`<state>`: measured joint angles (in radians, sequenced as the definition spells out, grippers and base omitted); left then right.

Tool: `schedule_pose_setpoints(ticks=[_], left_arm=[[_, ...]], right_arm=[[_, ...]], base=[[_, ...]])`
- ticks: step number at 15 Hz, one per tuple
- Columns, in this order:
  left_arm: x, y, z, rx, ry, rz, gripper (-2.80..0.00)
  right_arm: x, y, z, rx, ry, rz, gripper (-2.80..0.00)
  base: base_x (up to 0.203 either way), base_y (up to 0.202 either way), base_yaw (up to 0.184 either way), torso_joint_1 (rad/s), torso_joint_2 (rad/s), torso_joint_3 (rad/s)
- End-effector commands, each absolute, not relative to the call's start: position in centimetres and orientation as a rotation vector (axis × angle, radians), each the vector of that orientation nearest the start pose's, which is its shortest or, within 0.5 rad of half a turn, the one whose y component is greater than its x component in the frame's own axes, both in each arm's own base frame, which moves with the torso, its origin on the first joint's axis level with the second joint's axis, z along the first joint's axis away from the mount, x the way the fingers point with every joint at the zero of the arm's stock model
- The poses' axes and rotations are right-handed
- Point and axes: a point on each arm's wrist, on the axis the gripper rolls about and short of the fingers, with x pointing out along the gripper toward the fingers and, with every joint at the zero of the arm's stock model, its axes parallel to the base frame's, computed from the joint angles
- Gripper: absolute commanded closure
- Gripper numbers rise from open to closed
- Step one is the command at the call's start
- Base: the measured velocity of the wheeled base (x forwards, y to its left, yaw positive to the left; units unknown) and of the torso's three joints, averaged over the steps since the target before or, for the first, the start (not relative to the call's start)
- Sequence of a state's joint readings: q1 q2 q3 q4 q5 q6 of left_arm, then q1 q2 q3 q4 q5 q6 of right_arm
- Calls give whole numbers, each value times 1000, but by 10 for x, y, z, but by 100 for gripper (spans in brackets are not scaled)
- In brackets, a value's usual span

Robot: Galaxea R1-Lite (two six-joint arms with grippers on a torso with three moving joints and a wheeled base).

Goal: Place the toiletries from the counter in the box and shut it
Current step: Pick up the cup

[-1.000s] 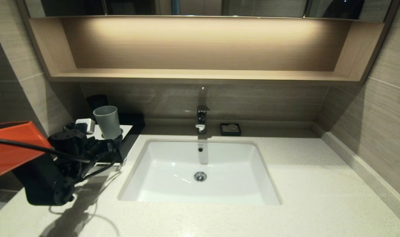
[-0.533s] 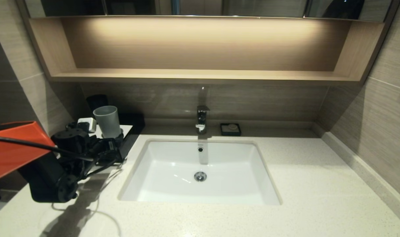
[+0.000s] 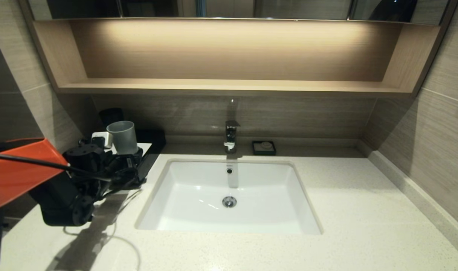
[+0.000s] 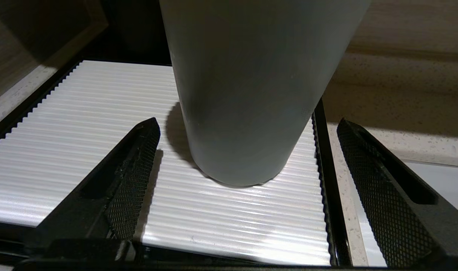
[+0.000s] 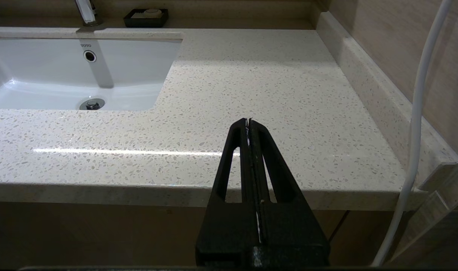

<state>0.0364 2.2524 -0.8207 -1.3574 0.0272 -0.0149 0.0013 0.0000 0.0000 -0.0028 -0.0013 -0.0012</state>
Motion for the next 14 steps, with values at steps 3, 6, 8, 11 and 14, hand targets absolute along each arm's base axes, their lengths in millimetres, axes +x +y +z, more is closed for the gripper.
schedule_pose_setpoints(ticks=[3, 6, 8, 11, 14], left_arm=[[393, 15, 61, -14, 66, 65, -280], [399, 16, 62, -14, 49, 66, -280], [400, 16, 62, -14, 45, 65, -280], [401, 15, 62, -12, 43, 65, -280], [403, 15, 62, -14, 38, 65, 0]], right_arm=[[-23, 0, 76, -2, -5, 0, 0], [-23, 0, 75, -2, -3, 0, 0], [-23, 0, 76, -2, -4, 0, 0], [-23, 0, 75, -2, -3, 0, 0], [-23, 0, 76, -2, -5, 0, 0]], base=[[0, 0, 0, 0, 0, 0], [0, 0, 0, 0, 0, 0], [0, 0, 0, 0, 0, 0], [0, 0, 0, 0, 0, 0], [0, 0, 0, 0, 0, 0]])
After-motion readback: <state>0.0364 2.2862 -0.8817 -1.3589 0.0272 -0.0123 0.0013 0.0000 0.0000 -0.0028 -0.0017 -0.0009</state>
